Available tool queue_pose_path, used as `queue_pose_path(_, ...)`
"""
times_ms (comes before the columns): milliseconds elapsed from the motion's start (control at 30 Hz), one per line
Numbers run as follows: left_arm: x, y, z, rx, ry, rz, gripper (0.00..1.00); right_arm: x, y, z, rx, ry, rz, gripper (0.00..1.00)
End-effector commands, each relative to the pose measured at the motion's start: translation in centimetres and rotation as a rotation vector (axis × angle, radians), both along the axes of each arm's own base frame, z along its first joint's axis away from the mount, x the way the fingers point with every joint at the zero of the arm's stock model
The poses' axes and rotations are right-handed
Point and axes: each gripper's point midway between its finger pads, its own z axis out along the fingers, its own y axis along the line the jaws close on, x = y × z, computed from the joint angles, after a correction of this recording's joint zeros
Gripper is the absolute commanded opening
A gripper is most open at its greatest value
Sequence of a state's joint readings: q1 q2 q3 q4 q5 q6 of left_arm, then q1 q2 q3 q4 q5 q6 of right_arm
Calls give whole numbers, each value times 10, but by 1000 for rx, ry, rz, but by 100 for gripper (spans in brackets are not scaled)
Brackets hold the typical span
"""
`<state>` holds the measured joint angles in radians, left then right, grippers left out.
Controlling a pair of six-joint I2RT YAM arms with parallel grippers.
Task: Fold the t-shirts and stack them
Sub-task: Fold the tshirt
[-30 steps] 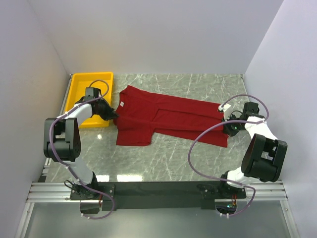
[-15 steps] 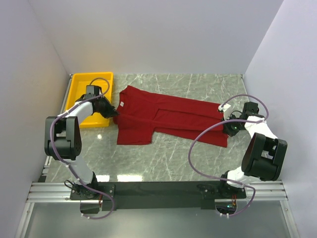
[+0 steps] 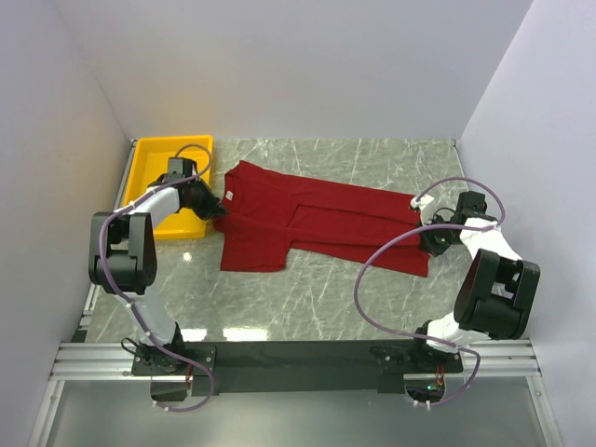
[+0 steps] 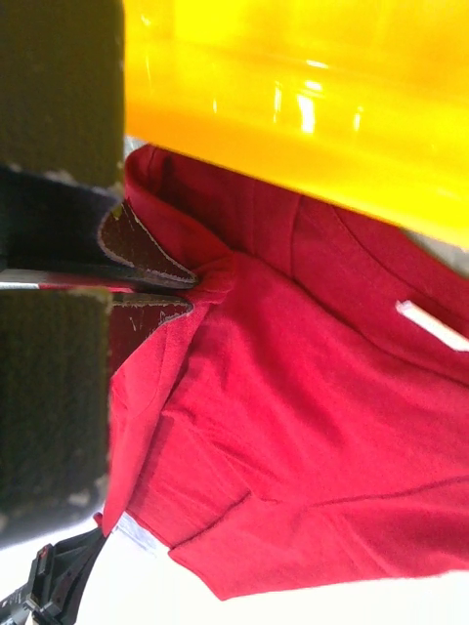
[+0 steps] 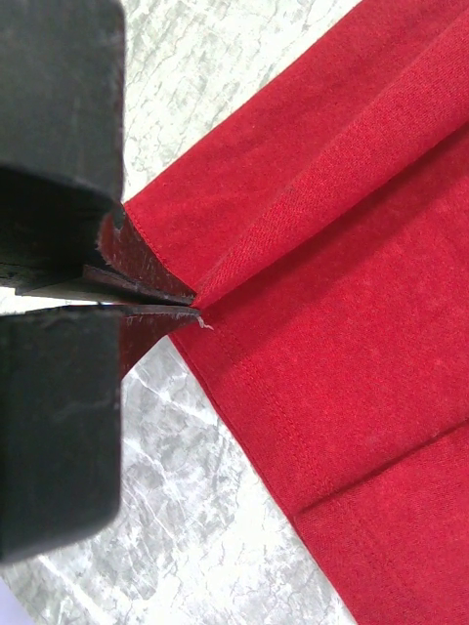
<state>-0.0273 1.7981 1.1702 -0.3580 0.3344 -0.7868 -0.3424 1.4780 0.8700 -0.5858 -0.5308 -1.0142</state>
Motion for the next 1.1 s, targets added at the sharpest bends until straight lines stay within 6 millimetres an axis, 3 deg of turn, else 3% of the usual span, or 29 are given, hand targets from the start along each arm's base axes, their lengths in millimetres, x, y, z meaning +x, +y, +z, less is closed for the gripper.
queue_pose_path(0, 18, 0, 14, 19, -60, -6, 1, 17, -7, 9, -31, -49, -3, 6)
queue_pose_path(200, 23, -1, 13, 20, -59, -7, 1, 18, -8, 7, -31, -44, -11, 8)
queue_pose_path(267, 25, -2, 13, 21, -58, -10, 1, 18, -7, 6, -25, -40, -17, 13)
queue_pose_path(333, 26, -3, 12, 15, -54, -17, 6, 23, -9, 10, -18, -47, -51, 31)
queue_pose_path(433, 28, -4, 14, 12, -57, -12, 19, 38, -13, 25, 6, -93, -151, 38)
queue_pose_path(533, 35, -4, 32, 4, -100, -3, 29, 54, -20, 47, 23, -162, -260, 40)
queue_pose_path(567, 38, -5, 36, 2, -112, -1, 37, 61, -24, 56, 21, -198, -292, 40)
queue_pose_path(800, 58, -7, 80, 0, -238, -23, 46, 67, -31, 69, 48, -204, -426, 41)
queue_pose_path(867, 59, -10, 101, -9, -308, -56, 49, 56, -20, 65, 79, -160, -373, 41)
queue_pose_path(933, 56, -10, 112, 23, -366, -107, 51, 42, 0, 64, 95, -132, -195, 41)
queue_pose_path(967, 50, -11, 129, 27, -413, -126, 55, 21, 21, 60, 172, -61, -117, 41)
queue_pose_path(1033, 32, -9, 124, 55, -419, -163, 60, 6, 36, 61, 203, -50, -2, 41)
queue_pose_path(1067, 19, -9, 134, 61, -439, -173, 62, -4, 44, 59, 227, -22, 17, 41)
